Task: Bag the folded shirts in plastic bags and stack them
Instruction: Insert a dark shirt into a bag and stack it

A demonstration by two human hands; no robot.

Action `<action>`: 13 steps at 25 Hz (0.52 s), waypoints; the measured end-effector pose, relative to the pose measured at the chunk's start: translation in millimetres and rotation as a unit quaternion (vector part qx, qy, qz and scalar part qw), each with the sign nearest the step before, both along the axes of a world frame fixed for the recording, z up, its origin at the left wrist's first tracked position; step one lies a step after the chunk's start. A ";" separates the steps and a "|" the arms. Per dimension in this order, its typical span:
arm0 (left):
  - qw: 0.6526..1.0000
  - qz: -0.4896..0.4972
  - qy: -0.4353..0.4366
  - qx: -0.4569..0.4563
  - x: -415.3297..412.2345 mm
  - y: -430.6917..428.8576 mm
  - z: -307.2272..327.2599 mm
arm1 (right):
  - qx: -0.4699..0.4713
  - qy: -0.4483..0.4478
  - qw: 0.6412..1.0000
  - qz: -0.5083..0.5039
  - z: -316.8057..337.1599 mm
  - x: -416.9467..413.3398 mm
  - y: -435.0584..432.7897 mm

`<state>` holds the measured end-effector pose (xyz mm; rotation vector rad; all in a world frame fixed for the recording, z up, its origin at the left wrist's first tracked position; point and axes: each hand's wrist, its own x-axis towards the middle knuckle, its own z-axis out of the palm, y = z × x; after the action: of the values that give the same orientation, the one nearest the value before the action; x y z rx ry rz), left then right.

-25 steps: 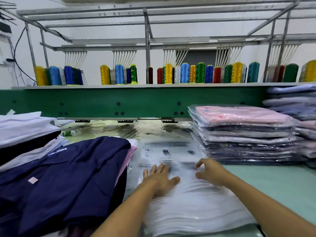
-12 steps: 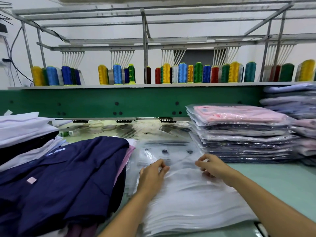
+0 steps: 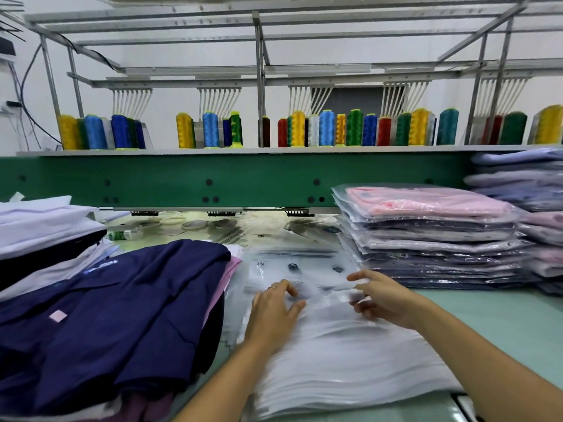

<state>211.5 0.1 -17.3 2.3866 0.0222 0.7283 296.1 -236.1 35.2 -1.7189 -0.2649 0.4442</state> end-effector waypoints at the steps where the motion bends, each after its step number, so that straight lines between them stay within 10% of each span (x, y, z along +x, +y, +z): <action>1: 1.000 -0.019 0.002 0.014 -0.5 -1.7 0.1 | 0.018 0.003 1.000 -0.004 0.8 -0.2 -0.7; 13: 0.964 -0.112 -0.122 0.207 6.4 -90.9 46.7 | -0.047 -0.083 0.993 -0.074 8.3 -10.7 4.7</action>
<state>218.0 -90.8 29.4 2.6065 -0.5442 0.9880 285.4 -231.4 43.4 -1.8575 -0.2373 0.2075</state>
